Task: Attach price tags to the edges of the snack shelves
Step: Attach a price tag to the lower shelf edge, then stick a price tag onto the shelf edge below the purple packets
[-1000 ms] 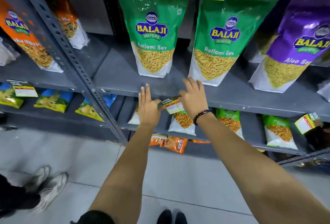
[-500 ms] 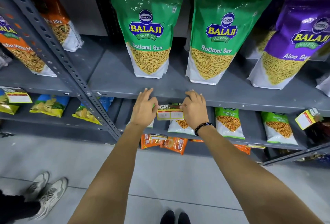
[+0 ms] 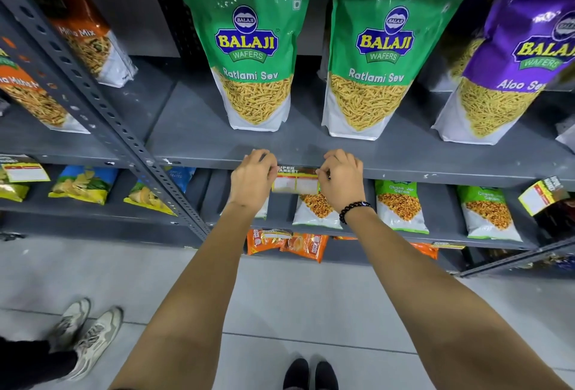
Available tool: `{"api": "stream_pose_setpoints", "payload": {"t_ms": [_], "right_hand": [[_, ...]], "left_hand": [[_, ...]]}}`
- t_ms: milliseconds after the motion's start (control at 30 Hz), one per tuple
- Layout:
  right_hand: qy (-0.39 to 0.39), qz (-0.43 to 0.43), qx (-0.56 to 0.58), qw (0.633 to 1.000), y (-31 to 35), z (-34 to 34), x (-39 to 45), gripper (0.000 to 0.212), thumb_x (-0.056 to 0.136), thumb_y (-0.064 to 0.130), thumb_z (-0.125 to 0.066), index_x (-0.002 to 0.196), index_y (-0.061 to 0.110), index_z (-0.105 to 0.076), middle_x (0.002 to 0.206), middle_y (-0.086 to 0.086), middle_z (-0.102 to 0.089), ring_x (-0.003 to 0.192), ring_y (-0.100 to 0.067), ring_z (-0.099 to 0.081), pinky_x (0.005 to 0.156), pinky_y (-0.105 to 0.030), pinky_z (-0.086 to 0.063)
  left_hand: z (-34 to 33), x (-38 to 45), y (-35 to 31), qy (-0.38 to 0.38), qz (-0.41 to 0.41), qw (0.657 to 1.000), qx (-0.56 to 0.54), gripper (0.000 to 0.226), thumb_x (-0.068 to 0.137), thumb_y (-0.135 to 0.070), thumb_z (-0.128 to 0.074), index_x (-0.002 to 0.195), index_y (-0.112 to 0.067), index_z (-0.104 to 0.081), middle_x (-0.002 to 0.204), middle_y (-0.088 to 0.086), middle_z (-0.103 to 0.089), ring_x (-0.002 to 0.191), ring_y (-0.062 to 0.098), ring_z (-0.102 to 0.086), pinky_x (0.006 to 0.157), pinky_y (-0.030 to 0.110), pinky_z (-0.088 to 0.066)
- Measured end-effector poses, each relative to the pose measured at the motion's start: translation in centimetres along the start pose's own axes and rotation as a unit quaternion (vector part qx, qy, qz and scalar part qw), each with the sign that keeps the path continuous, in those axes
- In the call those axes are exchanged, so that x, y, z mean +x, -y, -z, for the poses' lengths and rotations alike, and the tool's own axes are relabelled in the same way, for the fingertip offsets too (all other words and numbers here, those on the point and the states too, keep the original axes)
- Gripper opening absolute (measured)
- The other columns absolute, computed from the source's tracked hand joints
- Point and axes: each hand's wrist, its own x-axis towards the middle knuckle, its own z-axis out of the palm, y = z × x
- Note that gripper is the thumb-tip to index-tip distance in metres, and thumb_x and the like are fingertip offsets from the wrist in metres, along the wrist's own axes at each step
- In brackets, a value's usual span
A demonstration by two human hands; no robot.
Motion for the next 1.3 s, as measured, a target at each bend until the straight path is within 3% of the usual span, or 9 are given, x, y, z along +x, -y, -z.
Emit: {"api": "stream_pose_setpoints", "payload": {"t_ms": [300, 400, 500, 700, 833, 967, 1067, 1300], "right_hand": [[0.003, -0.030, 0.010, 0.999, 0.4, 0.3, 0.2, 0.007, 0.084, 0.010, -0.060, 0.086, 0.004, -0.060, 0.099, -0.016, -0.059, 0.096, -0.033, -0.050, 0.090, -0.041, -0.034], [-0.010, -0.053, 0.017, 0.998, 1.0, 0.1, 0.2, 0.030, 0.079, 0.023, -0.069, 0.099, 0.006, -0.053, 0.101, -0.015, -0.058, 0.098, -0.032, -0.050, 0.089, -0.042, -0.034], [-0.028, -0.072, -0.003, 0.997, 1.8, -0.5, 0.6, 0.046, 0.076, 0.033, -0.072, 0.107, 0.005, -0.051, 0.105, -0.015, -0.058, 0.102, -0.034, -0.050, 0.091, -0.045, -0.035], [-0.057, -0.083, -0.024, 0.995, 1.9, -1.0, 0.9, 0.047, 0.073, 0.034, -0.073, 0.104, 0.005, -0.053, 0.100, -0.015, -0.061, 0.097, -0.037, -0.052, 0.086, -0.047, -0.037], [-0.029, -0.078, -0.030, 0.996, 2.0, -0.7, 0.6, 0.049, 0.079, 0.034, -0.068, 0.114, 0.006, -0.049, 0.109, -0.015, -0.059, 0.104, -0.035, -0.050, 0.091, -0.046, -0.036], [-0.033, -0.021, -0.053, 0.998, -0.6, 1.2, -1.2, 0.056, 0.078, 0.026, -0.070, 0.124, 0.004, -0.046, 0.118, -0.018, -0.059, 0.110, -0.037, -0.051, 0.097, -0.049, -0.038], [-0.059, -0.048, -0.077, 0.994, -4.7, 3.8, -3.5, 0.056, 0.077, 0.018, -0.071, 0.124, 0.001, -0.047, 0.127, -0.022, -0.056, 0.120, -0.038, -0.049, 0.101, -0.055, -0.036], [-0.088, -0.190, -0.118, 0.971, -17.6, 11.7, -8.9, 0.046, 0.082, 0.010, -0.065, 0.124, -0.001, -0.049, 0.138, -0.026, -0.044, 0.130, -0.042, -0.037, 0.102, -0.063, -0.033]], "left_hand": [[0.2, 0.4, -0.8, 0.026, 0.053, 0.998, 0.003, 0.012, 0.083, -0.013, -0.066, 0.086, -0.004, -0.058, 0.101, 0.015, -0.062, 0.076, 0.035, -0.061, 0.054, 0.035, -0.049], [0.2, 0.6, -1.4, 0.039, 0.089, 0.995, -0.004, 0.039, 0.075, -0.030, -0.076, 0.094, -0.004, -0.054, 0.096, 0.015, -0.059, 0.076, 0.032, -0.059, 0.054, 0.035, -0.045], [0.1, 0.9, -2.3, 0.034, 0.114, 0.993, 0.004, 0.052, 0.069, -0.039, -0.079, 0.097, -0.004, -0.052, 0.098, 0.014, -0.059, 0.076, 0.033, -0.058, 0.057, 0.037, -0.046], [-0.5, 1.4, -2.6, 0.048, 0.138, 0.989, 0.019, 0.058, 0.073, -0.039, -0.076, 0.108, -0.003, -0.048, 0.120, 0.015, -0.056, 0.093, 0.038, -0.059, 0.075, 0.045, -0.050], [-0.4, 1.6, -3.3, 0.083, 0.137, 0.986, 0.040, 0.065, 0.077, -0.037, -0.071, 0.123, -0.004, -0.039, 0.147, 0.018, -0.032, 0.114, 0.041, -0.050, 0.096, 0.054, -0.043], [-0.9, 1.3, -4.7, 0.076, 0.073, 0.992, 0.064, 0.081, 0.081, -0.040, -0.067, 0.140, -0.003, -0.024, 0.154, 0.021, -0.012, 0.139, 0.037, -0.021, 0.112, 0.054, -0.020], [-2.0, 1.3, -8.2, 0.069, -0.018, 0.995, 0.072, 0.080, 0.086, -0.042, -0.059, 0.142, -0.002, -0.020, 0.154, 0.022, -0.012, 0.141, 0.038, -0.011, 0.115, 0.051, -0.012], [-6.3, 3.0, -22.8, 0.094, -0.195, 0.975, 0.055, 0.072, 0.076, -0.032, -0.075, 0.130, 0.002, -0.044, 0.141, 0.029, -0.039, 0.130, 0.046, -0.036, 0.104, 0.059, -0.033]]}}
